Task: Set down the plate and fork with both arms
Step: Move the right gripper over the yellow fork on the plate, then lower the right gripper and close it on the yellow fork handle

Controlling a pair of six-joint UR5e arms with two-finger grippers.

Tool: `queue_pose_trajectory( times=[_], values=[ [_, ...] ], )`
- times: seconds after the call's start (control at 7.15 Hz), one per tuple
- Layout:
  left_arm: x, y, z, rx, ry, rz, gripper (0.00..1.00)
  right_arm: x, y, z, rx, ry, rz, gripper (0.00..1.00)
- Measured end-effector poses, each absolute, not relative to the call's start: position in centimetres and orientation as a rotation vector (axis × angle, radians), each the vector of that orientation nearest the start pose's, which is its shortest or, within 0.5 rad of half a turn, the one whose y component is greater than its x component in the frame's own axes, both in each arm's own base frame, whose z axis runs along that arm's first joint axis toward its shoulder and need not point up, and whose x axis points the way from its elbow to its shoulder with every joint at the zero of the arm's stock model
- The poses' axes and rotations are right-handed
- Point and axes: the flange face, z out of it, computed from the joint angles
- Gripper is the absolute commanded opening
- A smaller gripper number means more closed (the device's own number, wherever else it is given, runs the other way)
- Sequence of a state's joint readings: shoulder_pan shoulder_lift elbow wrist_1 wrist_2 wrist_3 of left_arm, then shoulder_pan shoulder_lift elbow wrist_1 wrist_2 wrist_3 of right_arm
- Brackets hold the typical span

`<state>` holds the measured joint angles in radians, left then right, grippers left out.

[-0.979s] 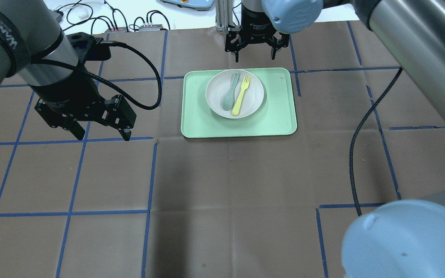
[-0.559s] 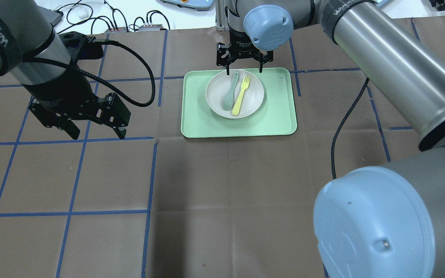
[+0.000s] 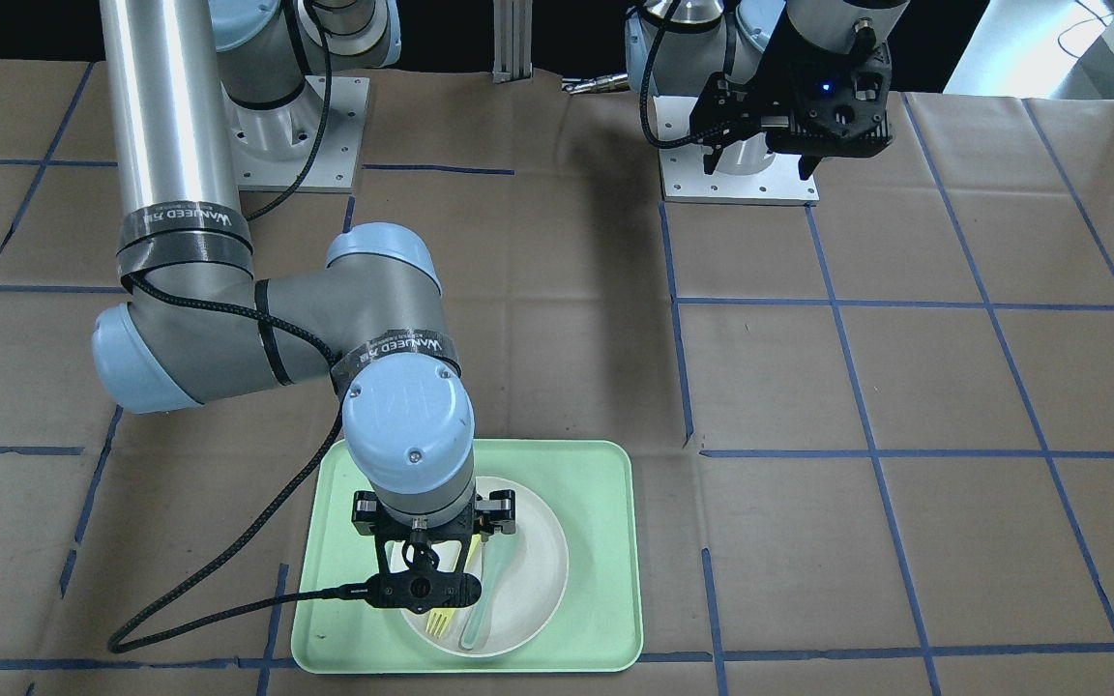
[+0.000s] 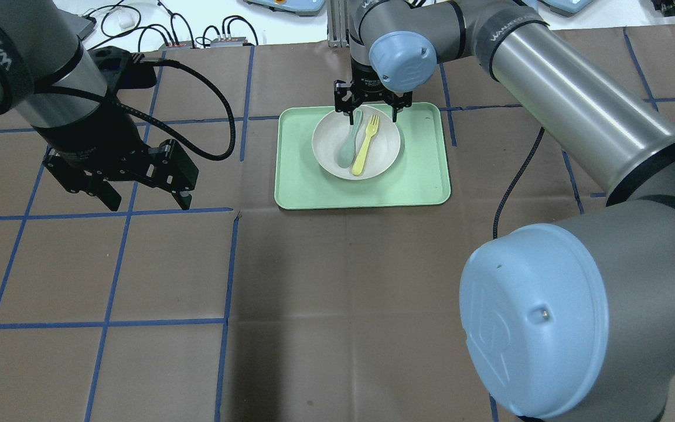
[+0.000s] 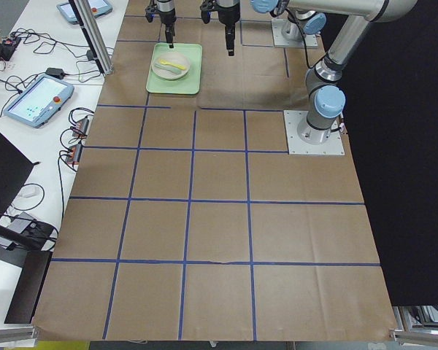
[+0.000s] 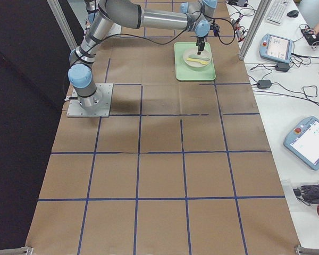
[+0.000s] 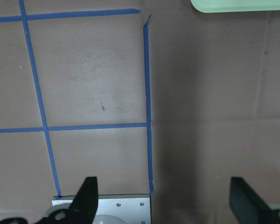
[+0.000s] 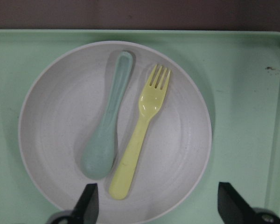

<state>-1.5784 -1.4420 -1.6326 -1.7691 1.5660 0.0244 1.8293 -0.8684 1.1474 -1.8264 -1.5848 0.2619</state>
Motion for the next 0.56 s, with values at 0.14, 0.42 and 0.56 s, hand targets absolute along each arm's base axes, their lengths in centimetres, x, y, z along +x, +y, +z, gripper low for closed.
queue_pose_trajectory(
  times=[0.14,0.42,0.56],
  values=[
    [-13.7,-42.2,49.9,0.048,3.14,0.205,1.0,32.0,-69.6,26.3,0.023,3.16,0.018,0.65],
    [-13.7,-42.2,49.9,0.049,3.14,0.205,1.0,32.1,-70.2,24.1,0.038,3.161,0.025,0.54],
    [-13.7,-42.2,49.9,0.05,3.14,0.205,1.0,32.1,-70.2,23.6,0.045,3.162,0.032,0.53]
  ],
)
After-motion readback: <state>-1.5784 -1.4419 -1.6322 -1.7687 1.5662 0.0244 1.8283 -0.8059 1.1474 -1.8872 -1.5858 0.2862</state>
